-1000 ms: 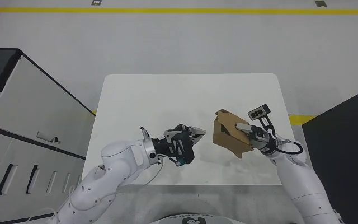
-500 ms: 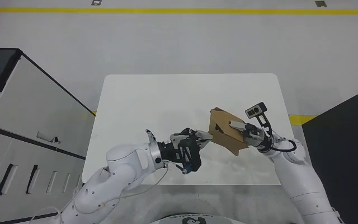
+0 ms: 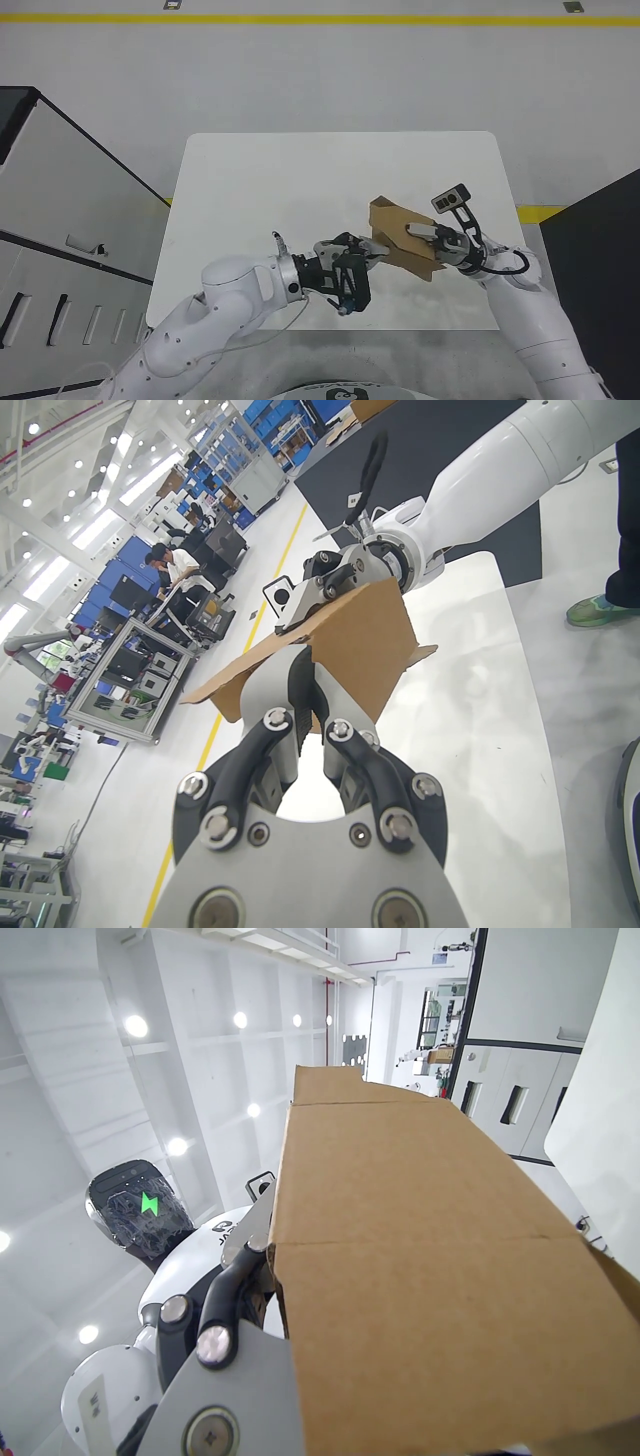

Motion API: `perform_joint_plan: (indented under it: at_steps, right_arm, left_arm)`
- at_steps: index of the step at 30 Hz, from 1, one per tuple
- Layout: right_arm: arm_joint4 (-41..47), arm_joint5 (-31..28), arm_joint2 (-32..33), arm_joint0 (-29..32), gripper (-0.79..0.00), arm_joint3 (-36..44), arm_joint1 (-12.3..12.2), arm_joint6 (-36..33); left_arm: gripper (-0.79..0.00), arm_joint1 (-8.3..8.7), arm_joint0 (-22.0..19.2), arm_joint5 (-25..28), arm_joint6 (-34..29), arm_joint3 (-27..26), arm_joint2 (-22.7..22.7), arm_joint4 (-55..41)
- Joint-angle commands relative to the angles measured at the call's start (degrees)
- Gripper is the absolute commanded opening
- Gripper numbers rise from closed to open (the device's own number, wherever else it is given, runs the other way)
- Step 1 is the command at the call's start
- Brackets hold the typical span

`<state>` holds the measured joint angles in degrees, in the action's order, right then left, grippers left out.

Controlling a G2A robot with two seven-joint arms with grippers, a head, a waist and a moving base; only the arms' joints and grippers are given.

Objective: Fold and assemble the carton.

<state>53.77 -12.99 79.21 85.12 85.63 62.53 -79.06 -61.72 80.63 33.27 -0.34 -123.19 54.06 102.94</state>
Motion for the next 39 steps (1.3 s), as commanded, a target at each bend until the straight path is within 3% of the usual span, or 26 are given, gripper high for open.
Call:
perform_joint_plan:
  at_steps: [1, 39]
  right_arm:
    - [-0.02, -0.03, -0.07, -0.11, -0.785, -0.15, 0.02, -0.08]
    - [-0.18, 0.02, -0.59, -1.01, -0.785, -0.45, 0.26, -0.76]
  left_arm:
    - [-0.785, -0.04, -0.18, -0.03, 0.03, 0.2, -0.11, -0.12]
    - [-0.785, -0.43, -1.68, 0.54, 2.0, 2.08, -1.0, -1.48]
